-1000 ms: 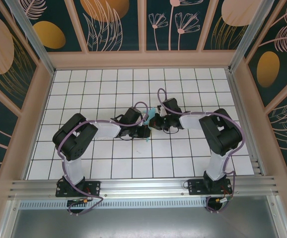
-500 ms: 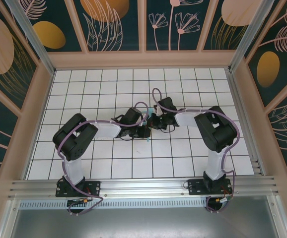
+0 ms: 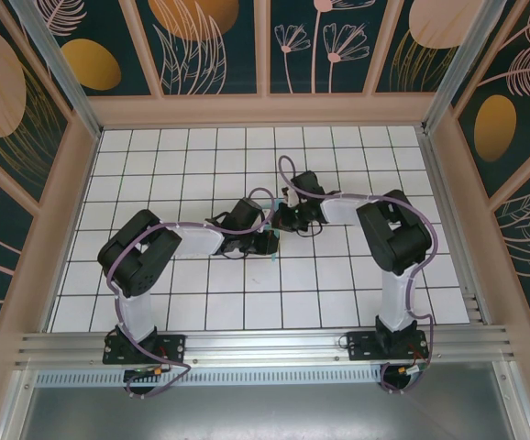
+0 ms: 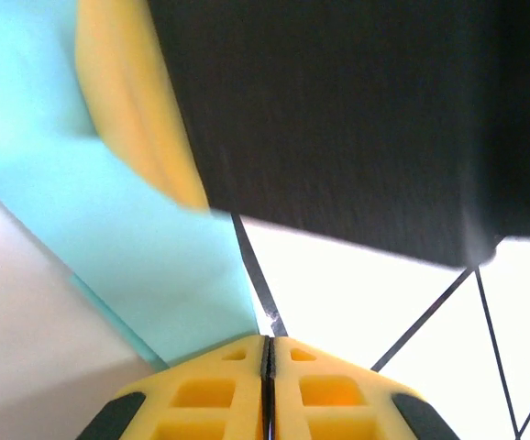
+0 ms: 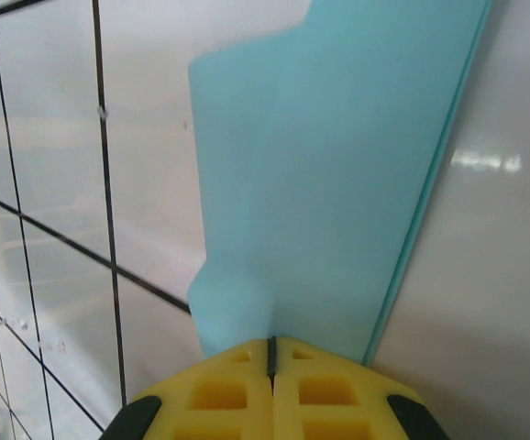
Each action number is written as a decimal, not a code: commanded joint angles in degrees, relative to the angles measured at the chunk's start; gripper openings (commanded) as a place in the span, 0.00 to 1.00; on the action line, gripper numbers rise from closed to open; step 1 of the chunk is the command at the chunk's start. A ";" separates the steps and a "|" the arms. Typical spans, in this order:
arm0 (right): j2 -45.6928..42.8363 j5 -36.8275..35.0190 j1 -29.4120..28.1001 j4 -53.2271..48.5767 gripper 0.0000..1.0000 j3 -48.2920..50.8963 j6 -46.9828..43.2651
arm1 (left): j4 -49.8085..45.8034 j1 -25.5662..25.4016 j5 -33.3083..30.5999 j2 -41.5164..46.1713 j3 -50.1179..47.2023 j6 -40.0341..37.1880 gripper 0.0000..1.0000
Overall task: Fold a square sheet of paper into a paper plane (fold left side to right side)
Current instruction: Fold the wing for the fifth time at the center of the table.
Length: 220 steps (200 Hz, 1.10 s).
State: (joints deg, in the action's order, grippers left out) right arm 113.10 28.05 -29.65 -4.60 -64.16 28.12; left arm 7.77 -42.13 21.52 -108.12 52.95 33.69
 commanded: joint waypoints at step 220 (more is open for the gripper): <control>12.45 -6.87 7.40 -2.61 0.04 -16.04 -5.37 | -12.34 -5.50 3.48 1.87 -5.21 -3.26 0.13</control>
State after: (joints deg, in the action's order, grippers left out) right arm 122.58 28.58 -24.40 -10.52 -79.37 24.23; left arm 8.16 -44.53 18.37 -106.91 52.05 30.83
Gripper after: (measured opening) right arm 0.057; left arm 0.131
